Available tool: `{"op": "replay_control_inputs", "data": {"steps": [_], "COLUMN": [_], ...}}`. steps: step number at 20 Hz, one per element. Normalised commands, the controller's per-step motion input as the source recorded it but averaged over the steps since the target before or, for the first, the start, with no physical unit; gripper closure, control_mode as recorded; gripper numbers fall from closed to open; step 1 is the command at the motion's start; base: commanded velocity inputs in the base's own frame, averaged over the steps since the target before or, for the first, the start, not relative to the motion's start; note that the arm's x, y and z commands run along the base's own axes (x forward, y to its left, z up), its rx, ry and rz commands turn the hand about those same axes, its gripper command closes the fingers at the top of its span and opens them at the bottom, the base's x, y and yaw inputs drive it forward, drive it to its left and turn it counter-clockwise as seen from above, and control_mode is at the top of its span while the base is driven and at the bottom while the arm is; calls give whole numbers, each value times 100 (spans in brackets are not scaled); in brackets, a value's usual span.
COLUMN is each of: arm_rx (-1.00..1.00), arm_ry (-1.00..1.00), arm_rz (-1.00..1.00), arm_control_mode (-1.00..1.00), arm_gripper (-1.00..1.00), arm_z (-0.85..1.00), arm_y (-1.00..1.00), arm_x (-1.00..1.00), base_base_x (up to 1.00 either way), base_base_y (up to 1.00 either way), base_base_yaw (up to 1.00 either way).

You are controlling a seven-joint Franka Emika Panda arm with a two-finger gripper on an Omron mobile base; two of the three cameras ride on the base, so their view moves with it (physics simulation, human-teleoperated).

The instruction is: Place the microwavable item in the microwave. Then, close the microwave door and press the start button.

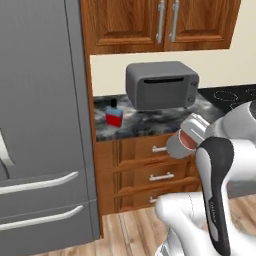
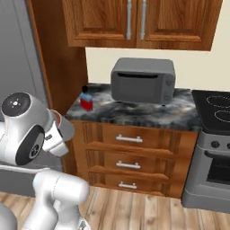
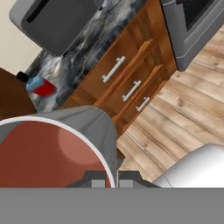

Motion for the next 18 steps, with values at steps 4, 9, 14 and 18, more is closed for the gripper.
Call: {"op": "replay_control_inputs", "data": {"steps": [4,9,14,18], "arm_rx": [0,0,0,0], "arm_ry": [0,0,0,0], "arm_rz": [0,0,0,0], "arm_control_mode": [100,100,100,100], "arm_gripper": [100,100,100,100], "arm_z": [0,0,0,0], "arm_y": [0,0,0,0], "arm_x": [0,0,0,0], "base_base_x": [-76,-66,-59,-36], "base_base_y": [91,94,98,98], "base_base_yaw": [0,0,0,0]}}
